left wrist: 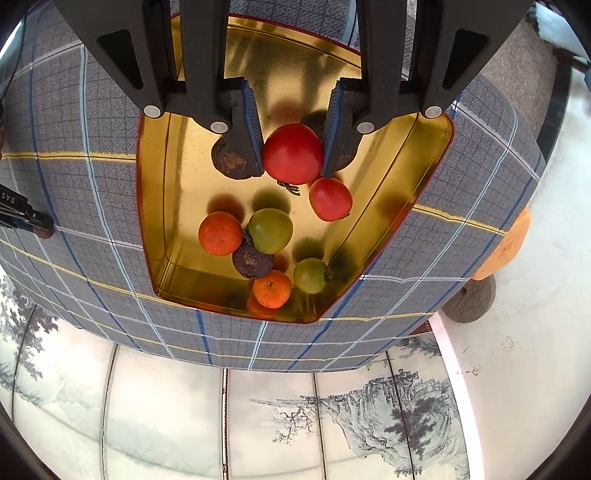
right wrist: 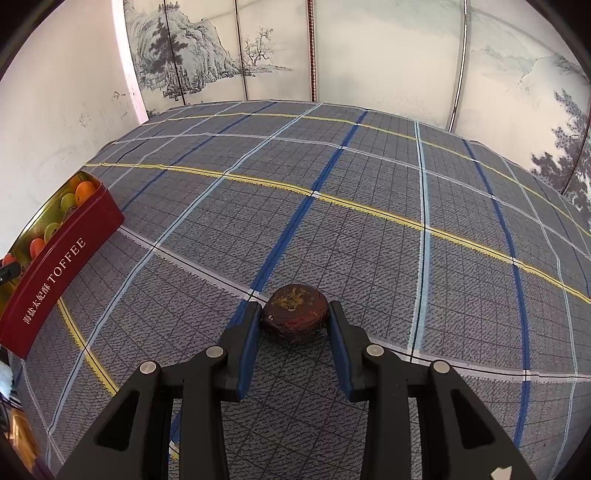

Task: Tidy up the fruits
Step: 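Lower the red tomato into the tin and open the left gripper, then carry the brown fruit over the tin and open the right gripper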

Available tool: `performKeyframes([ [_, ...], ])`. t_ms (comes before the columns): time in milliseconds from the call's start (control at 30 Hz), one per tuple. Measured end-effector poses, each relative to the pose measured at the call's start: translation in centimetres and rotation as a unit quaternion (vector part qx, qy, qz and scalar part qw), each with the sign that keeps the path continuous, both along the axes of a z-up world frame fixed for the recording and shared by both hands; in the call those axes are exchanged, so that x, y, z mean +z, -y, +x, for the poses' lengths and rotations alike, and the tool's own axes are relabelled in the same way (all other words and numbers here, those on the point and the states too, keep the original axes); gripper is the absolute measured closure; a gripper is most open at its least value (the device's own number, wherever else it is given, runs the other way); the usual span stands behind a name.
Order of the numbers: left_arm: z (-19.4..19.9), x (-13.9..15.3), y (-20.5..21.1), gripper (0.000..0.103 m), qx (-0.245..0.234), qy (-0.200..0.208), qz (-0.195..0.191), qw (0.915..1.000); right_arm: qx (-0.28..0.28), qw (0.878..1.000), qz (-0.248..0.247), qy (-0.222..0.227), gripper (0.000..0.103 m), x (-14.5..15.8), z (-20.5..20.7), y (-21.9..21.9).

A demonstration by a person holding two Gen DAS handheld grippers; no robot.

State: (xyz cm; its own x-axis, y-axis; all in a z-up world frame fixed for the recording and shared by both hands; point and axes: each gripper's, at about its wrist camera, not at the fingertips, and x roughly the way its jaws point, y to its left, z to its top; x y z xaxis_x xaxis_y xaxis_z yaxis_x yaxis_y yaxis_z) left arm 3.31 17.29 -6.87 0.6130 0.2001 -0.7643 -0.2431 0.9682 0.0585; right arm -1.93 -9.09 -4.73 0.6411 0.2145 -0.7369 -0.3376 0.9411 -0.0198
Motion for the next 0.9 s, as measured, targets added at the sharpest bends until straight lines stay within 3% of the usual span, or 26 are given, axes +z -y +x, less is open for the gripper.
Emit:
performKeyframes([
  [133,0.0,-0.2,-0.1,0.069,0.004,-0.002,0.005,1.0000,0.000,1.000,-0.001,0.000,0.069,-0.1,0.0,-0.1],
  [200,-0.1,-0.1,-0.2,0.051,0.004,0.000,0.006,1.0000,0.000,1.000,0.003,-0.001,0.069,-0.1,0.1,0.0],
  [300,-0.5,0.5,0.1,0.037,0.013,0.016,0.030,0.9993,0.002,1.000,0.007,-0.001,0.070,-0.1,0.1,0.1],
  [400,-1.0,1.1,0.4,0.028,0.018,0.026,0.052,0.9981,0.002,1.000,0.004,0.003,0.070,0.0,0.0,0.1],
  [667,-2.4,2.2,0.6,0.023,0.028,0.040,0.065,0.9967,0.006,1.000,0.030,0.003,0.070,0.9,-1.9,-0.3],
  [900,-3.3,2.8,0.9,0.022,0.027,0.050,0.060,0.9966,0.062,0.996,0.058,0.021,0.070,4.3,-4.6,-4.3],
])
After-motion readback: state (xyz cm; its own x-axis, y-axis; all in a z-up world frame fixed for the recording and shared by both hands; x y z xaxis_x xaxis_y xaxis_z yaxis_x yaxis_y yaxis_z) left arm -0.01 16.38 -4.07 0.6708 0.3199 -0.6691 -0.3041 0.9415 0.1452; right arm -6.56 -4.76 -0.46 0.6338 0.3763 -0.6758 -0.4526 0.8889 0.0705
